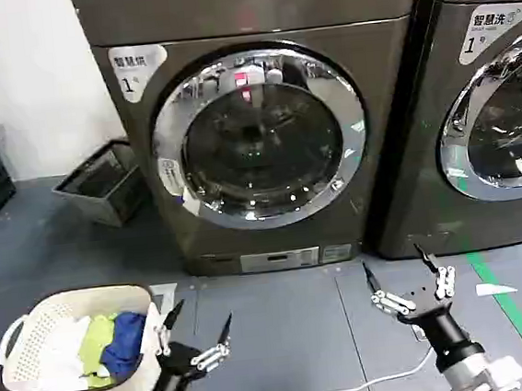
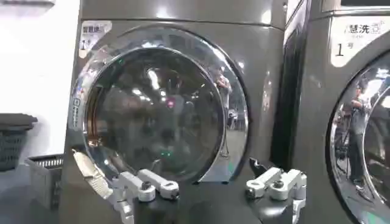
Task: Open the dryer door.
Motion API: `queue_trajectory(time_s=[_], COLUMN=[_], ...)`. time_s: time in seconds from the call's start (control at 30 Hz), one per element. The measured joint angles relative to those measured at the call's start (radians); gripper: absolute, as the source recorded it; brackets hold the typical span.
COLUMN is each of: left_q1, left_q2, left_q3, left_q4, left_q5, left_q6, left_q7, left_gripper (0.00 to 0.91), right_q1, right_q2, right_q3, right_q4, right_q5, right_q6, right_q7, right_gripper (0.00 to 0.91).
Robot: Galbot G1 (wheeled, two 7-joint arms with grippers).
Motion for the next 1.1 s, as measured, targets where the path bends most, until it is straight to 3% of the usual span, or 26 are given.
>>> queue_trajectory(time_s=[0.27, 0.53, 1.1], left_q1=[-0.001, 0.014, 0.039], left_q2=[0.002, 0.0, -0.004], left_q3=[-0.001, -0.003, -0.004], left_q4=[-0.004, -0.018, -0.034], left_q5=[0.0, 0.0, 0.001], left_q6=[0.0, 0.001, 0.0], left_q7=[0.002, 0.006, 0.031], left_gripper=[0.907, 0.907, 0.907], right_q1=[0.07, 0.18, 0.495], right_q2=[-0.076, -0.213, -0.452], right_q3=[-0.031, -0.092, -0.314], right_q4=[-0.045, -0.153, -0.343], right_q5=[0.125, 0.205, 0.372], right_q6=[-0.042, -0.011, -0.021], right_q7=[0.009, 0.021, 0.003], right_gripper=[0.907, 0.907, 0.907])
